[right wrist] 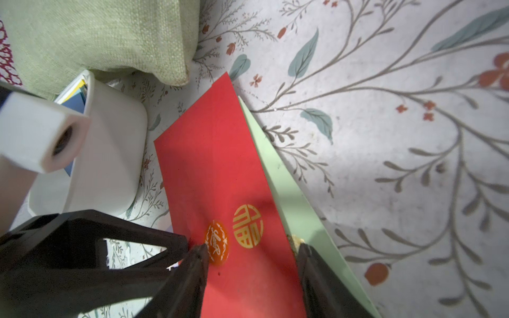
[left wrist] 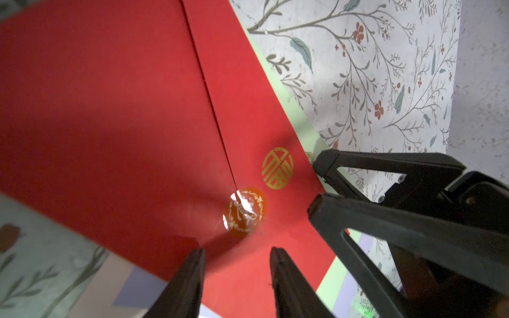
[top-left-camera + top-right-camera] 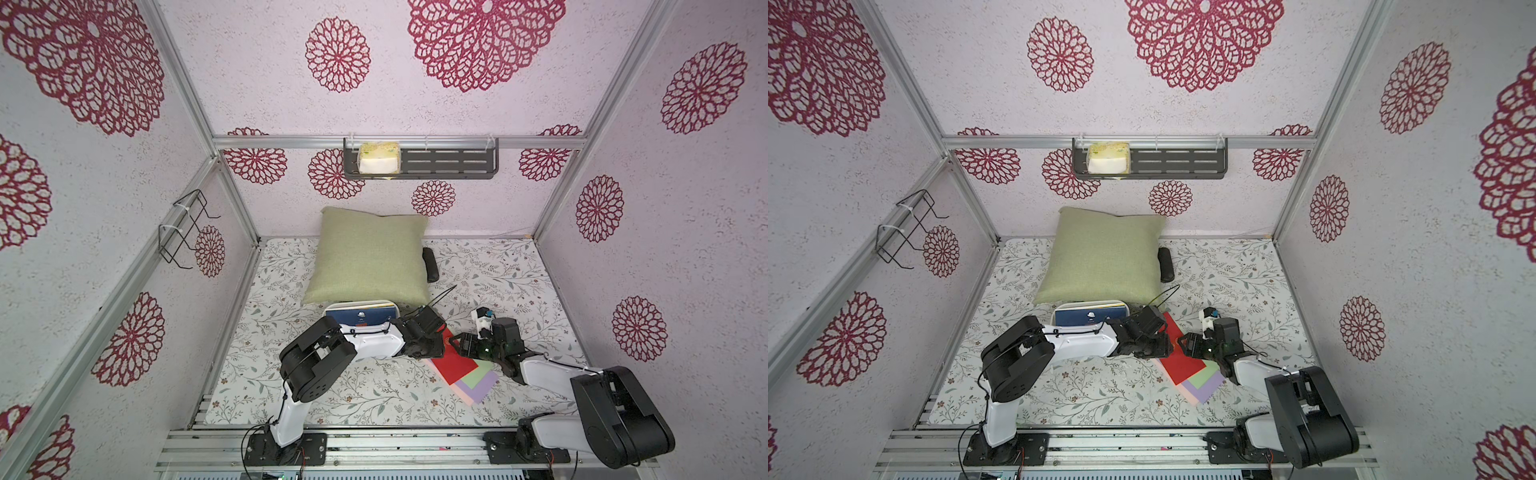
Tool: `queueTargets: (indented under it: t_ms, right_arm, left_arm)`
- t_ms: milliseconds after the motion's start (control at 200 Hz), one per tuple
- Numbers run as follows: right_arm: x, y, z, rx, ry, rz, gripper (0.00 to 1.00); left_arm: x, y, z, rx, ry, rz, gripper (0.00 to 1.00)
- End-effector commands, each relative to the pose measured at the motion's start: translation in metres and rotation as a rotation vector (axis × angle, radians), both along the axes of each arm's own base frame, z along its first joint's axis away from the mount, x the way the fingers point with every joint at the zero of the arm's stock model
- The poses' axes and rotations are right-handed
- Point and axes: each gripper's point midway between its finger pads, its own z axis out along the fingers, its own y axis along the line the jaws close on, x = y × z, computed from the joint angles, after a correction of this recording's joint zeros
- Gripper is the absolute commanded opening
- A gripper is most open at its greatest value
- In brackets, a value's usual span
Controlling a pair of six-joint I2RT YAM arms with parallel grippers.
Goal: Put the sealed envelopes into the storage box
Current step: Pick up the envelope from the center of the board.
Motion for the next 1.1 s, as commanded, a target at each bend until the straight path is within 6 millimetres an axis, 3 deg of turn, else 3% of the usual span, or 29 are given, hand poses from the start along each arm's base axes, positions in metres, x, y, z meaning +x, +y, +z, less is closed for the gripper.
queueTargets:
  t_ms: [0, 190, 300, 440, 660, 890, 1096]
  right_arm:
    - [0.004, -0.009, -0.002, -0.020, 0.013, -0.044, 0.59]
    - [0.001, -0.008, -0.003, -0.009, 0.034, -0.033, 0.59]
    - [-0.007, 0.005, -0.002, 0.059, 0.057, 0.024, 0.58]
    - [-0.014, 0.021, 0.008, 0.166, 0.071, 0.080, 0.56]
    - [-0.013, 0.026, 0.021, 0.215, 0.058, 0.091, 0.55]
    - [-0.024, 0.036, 0.037, 0.308, 0.067, 0.140, 0.50]
    - [-0.034, 0.034, 0.028, 0.310, 0.112, 0.126, 0.47]
  left_arm:
    - [-0.002, 0.010, -0.012, 0.057, 0.009, 0.007, 0.43]
    - [-0.002, 0.011, -0.007, 0.045, -0.001, 0.004, 0.41]
    - [-0.002, 0.009, -0.012, 0.046, 0.006, 0.000, 0.39]
    - [-0.001, 0.010, -0.016, 0.054, 0.006, 0.004, 0.37]
    - [0.000, 0.015, -0.019, 0.080, -0.011, 0.010, 0.37]
    - [0.000, 0.013, -0.022, 0.072, -0.013, 0.012, 0.36]
    - [0.002, 0.012, -0.017, 0.052, -0.030, 0.015, 0.35]
